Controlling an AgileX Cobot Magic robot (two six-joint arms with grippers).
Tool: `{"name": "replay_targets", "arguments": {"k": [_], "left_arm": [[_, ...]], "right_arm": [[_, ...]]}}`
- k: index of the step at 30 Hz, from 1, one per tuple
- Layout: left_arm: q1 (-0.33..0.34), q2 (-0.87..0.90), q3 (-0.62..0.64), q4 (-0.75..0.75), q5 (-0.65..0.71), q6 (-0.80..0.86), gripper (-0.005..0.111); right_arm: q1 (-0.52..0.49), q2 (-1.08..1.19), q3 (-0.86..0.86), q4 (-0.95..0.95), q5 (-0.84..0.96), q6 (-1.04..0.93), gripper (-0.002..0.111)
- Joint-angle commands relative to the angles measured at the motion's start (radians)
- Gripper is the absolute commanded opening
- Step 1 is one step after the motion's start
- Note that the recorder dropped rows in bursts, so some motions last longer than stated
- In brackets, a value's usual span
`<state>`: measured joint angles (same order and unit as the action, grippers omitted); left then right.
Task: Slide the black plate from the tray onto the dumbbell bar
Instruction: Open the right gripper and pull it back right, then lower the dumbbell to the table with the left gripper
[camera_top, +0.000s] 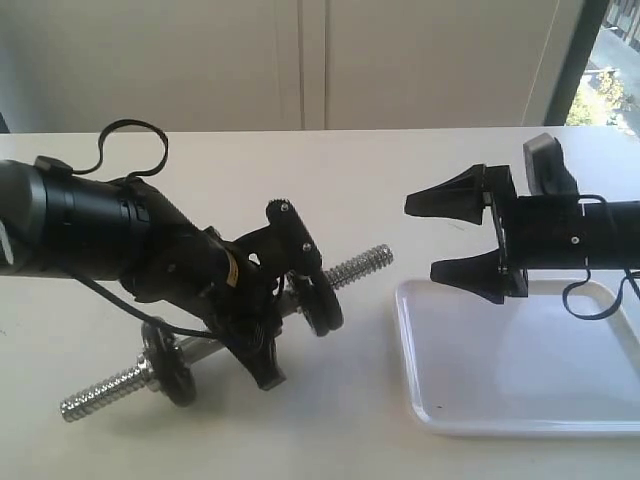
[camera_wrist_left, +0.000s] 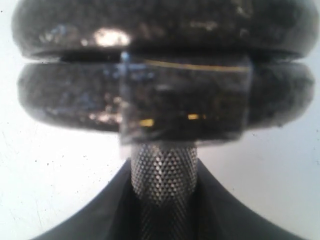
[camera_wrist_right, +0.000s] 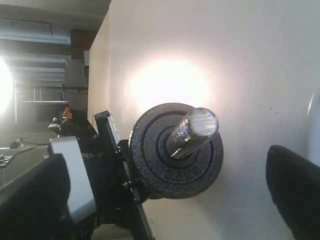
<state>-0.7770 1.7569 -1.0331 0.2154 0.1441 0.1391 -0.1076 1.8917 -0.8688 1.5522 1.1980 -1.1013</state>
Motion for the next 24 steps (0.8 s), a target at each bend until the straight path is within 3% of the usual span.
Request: {"name": "replay_targets", "arguments": {"k": [1, 8, 24], "left_arm": [[-0.010, -0.041, -0.026, 0.003, -0.089, -0.002, 0.000], [-0.050, -0.041, -0.026, 0.003, -0.083, 0.070, 0.000], [-0.052, -0.041, -0.026, -0.001, -0.009, 0.220, 0.000]], "right_arm": [[-0.006, -0.008, -0.005, 0.008, 0.023, 0.007, 0.104], [-0.008, -0.008, -0.005, 0.028, 0.023, 0.007, 0.104], [-0.008, -0.008, -0.005, 0.028, 0.008, 0.003, 0.104]]}}
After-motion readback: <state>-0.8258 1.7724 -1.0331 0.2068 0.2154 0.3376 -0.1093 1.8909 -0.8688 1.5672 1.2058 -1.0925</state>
